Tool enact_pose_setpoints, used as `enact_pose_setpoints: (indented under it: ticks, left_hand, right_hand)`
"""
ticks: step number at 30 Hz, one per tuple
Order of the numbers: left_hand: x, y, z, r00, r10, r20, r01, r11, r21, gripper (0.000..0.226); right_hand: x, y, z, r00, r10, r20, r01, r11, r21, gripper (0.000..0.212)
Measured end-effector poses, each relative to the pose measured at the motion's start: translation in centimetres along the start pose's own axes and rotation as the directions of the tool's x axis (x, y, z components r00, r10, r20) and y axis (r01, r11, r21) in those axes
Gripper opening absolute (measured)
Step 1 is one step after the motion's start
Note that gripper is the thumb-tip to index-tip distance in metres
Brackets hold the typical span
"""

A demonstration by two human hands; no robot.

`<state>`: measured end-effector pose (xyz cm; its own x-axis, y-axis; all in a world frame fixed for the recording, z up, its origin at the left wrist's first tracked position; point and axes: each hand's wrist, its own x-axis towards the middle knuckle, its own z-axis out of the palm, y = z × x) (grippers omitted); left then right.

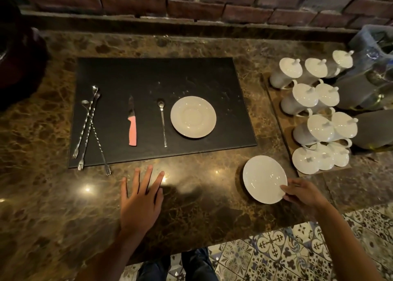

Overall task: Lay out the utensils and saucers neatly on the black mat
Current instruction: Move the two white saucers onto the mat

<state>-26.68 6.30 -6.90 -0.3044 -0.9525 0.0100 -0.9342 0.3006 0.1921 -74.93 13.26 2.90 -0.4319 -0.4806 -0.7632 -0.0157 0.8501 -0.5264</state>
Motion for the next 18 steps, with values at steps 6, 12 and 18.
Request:
enact_pose_setpoints:
  ticks: [6,12,18]
  left_hand:
    - [0.2,-0.2,0.2,0.998,-0.022,0.059,0.022,1.0,0.005,0.057]
    - [0.2,-0.3,0.5,0.997,-0.032,0.077,0.032,0.999,-0.001,0.06]
    - [0.2,-0.2,1.0,0.995,-0.065,0.077,0.066,0.998,-0.016,0.058]
  right_hand:
    - [0.2,-8.0,3.1,0.992,-0.125,-0.017,0.125,0.992,-0.025,0.013]
    - [4.5,-17.4,8.4,0.988,-0.153,-0.036,0.153,0.886,0.437,0.01]
    - [9.6,-23.5,12.6,0.99,-0.097,-0.106,0.139,0.838,0.528,0.035]
